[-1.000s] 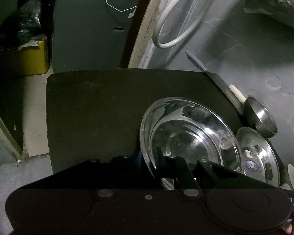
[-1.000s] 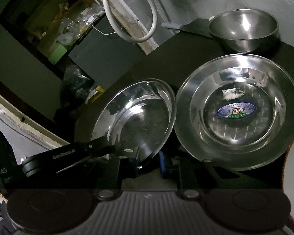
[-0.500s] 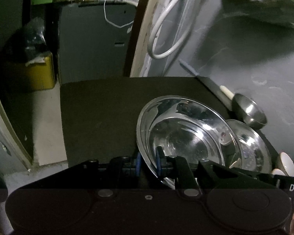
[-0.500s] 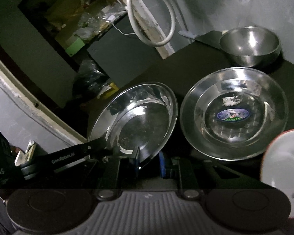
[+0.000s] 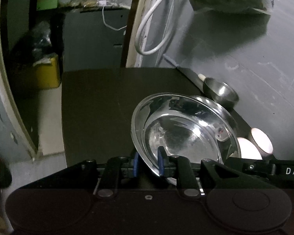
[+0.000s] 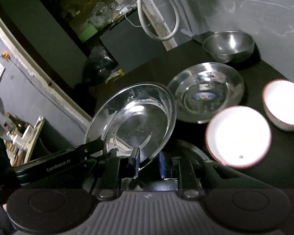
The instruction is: Organize plates and bowls
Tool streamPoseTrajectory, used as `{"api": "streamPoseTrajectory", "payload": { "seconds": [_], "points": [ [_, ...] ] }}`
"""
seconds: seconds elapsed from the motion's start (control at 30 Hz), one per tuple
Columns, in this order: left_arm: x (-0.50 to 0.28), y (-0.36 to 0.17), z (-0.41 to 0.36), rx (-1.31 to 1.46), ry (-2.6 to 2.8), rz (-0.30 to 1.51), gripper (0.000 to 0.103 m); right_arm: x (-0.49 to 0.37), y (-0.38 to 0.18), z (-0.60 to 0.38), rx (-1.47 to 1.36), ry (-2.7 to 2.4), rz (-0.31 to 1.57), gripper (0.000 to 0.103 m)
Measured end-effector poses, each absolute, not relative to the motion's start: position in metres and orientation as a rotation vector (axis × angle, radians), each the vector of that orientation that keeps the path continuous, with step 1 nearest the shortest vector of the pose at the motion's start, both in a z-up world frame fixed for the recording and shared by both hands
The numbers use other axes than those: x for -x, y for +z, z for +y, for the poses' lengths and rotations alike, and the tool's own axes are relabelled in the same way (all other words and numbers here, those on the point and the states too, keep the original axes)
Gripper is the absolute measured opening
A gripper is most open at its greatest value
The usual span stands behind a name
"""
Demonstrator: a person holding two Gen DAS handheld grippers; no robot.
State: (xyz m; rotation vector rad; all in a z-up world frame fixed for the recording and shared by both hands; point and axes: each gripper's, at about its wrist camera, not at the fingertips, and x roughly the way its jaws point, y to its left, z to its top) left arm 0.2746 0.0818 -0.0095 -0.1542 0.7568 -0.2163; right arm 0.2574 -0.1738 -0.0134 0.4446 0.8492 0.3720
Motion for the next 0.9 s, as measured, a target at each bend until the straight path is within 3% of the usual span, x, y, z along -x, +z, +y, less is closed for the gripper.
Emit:
{"api": "streamPoseTrajectory", "payload": {
  "seconds": [0.9],
  "points": [
    [-0.219,-0.019,0.03,0.103,-0.102,0.862,0.025,-0.217,-0.019,-0.211,-0.394,0.462,0.929,0.023]
  ]
}}
